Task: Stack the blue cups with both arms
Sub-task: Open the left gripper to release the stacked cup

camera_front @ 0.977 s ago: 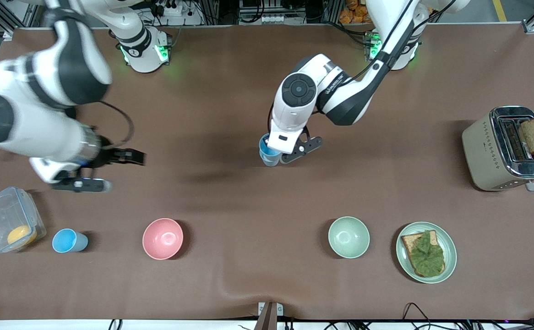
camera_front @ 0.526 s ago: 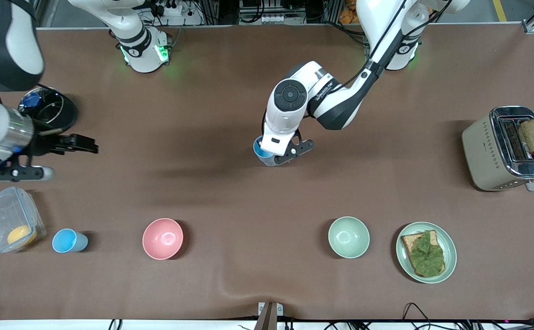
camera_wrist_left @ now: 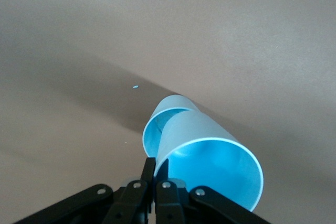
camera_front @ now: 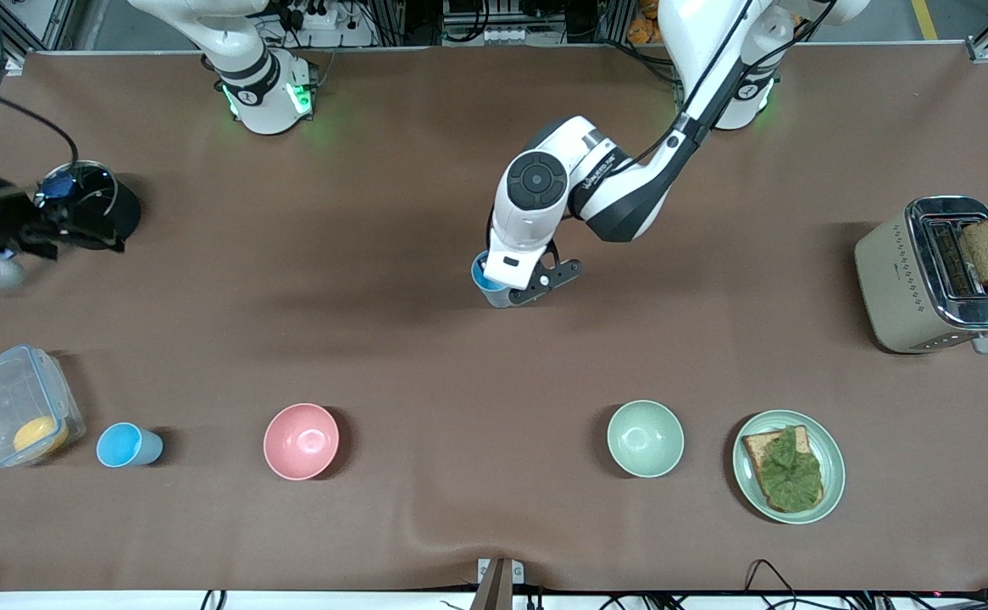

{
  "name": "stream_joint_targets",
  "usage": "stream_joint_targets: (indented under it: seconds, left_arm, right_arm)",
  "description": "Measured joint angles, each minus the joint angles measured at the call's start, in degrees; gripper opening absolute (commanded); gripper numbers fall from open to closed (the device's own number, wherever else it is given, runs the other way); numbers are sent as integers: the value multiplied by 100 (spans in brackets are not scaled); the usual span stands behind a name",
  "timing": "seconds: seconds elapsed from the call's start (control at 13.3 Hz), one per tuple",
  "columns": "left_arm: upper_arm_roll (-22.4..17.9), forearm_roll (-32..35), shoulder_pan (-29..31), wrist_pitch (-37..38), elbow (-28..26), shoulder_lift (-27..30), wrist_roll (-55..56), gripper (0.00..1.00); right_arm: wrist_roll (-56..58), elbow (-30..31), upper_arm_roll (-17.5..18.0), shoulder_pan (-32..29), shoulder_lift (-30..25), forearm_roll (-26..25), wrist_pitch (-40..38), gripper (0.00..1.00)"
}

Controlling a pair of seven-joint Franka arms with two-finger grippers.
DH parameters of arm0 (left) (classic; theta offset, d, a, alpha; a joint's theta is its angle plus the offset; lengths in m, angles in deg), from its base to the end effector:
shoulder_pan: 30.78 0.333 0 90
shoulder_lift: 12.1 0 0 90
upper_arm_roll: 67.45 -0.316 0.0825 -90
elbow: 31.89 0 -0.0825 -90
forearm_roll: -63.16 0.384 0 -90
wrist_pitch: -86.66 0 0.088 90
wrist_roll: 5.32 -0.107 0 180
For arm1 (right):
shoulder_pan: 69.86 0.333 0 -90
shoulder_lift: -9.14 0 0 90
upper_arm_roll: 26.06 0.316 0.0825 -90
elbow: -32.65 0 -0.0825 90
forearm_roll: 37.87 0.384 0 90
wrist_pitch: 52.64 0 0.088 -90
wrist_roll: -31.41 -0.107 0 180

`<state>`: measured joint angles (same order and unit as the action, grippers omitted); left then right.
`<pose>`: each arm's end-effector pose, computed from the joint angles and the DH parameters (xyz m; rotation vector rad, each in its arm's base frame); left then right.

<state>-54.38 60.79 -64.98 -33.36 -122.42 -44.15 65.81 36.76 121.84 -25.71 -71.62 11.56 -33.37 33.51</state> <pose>0.4816 -0.4928 0.3175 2.9955 0.7165 -0.2321 0.5594 -0.0050 0.6024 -3.0523 -0.1073 0.1383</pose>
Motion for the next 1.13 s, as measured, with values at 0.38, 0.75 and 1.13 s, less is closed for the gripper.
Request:
stream_joint_targets:
  seconds: [0.38,0.75,1.13]
  left_arm:
    - [1,0,0,33,-81,46,0,0]
    - [-5,0,1,-6,-112,26,0,100]
    - [-68,158,42,-93,-11,146,-2,100]
  right_arm:
    - [22,357,-119,129,-380,-4,-6,100]
    - [56,365,-388,398,-380,-68,5,100]
    - [57,319,-397,457,-380,-148,26,100]
